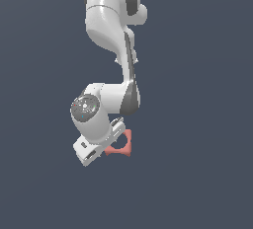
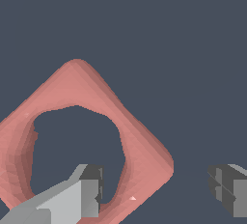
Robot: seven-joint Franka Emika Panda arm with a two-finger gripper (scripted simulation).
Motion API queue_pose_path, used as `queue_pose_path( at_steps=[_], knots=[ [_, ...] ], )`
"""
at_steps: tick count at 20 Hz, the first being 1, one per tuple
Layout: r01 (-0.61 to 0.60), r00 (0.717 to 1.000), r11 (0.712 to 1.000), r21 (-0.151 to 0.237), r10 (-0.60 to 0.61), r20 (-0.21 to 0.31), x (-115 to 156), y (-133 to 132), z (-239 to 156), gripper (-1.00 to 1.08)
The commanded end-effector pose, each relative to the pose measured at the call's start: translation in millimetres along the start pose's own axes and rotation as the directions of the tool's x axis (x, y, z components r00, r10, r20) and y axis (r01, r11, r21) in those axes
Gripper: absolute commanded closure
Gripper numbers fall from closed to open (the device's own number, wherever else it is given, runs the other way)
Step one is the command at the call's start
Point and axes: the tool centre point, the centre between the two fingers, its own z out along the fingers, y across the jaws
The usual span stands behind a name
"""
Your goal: Pick up the object and move it to a goal position.
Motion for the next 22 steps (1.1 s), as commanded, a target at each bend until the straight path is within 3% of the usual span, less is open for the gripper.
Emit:
queue_pose_path(
  at_steps=[1, 13, 14, 22],
  knots=[
    [0.000, 1.000, 1.000, 0.000, 0.000, 0.000, 0.0, 0.0, 0.0, -0.60],
    [0.004, 1.000, 1.000, 0.000, -0.004, -0.001, -0.1, 0.0, 30.3, -0.60],
    [0.004, 1.000, 1.000, 0.000, -0.004, -0.001, -0.1, 0.0, 30.3, 1.08],
    [0.004, 1.000, 1.000, 0.000, -0.004, -0.001, -0.1, 0.0, 30.3, 1.08]
  ],
)
